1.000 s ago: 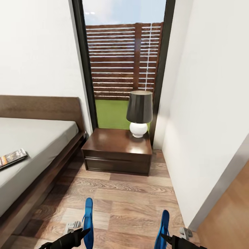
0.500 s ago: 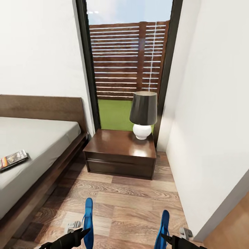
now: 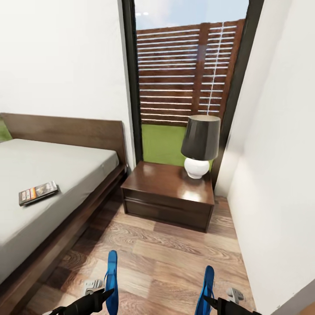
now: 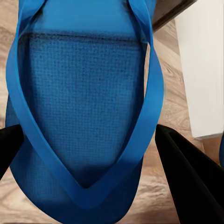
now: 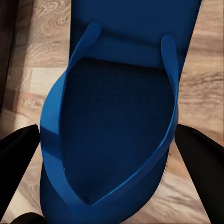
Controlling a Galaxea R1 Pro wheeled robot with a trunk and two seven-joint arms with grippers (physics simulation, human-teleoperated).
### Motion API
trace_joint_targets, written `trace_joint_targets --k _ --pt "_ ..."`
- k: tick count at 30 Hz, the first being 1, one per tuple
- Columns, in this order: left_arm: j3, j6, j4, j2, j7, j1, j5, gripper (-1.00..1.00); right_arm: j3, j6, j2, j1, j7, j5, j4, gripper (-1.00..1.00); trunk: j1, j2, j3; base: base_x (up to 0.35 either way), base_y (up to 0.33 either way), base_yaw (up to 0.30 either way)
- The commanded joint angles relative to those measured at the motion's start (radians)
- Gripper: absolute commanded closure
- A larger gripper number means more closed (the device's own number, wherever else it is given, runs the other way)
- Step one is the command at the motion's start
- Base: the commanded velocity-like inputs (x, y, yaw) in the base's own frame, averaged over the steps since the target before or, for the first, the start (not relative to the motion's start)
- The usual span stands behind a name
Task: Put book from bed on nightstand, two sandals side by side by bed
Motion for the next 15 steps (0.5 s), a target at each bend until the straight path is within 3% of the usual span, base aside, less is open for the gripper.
trace_joint_targets --k 1,15 --pt "0.002 0.01 0.0 0.0 -0.005 -0.001 0.008 1.0 0.007 0.008 -0.001 0.0 0.002 -0.011 -0.001 1.0 0.0 0.0 -0.001 0.026 -0.029 0.271" --pt "0.002 0.01 0.0 0.0 -0.005 -0.001 0.008 1.0 0.007 0.008 -0.001 0.0 0.002 -0.011 -0.001 1.0 0.0 0.0 -0.009 0.003 -0.004 0.272"
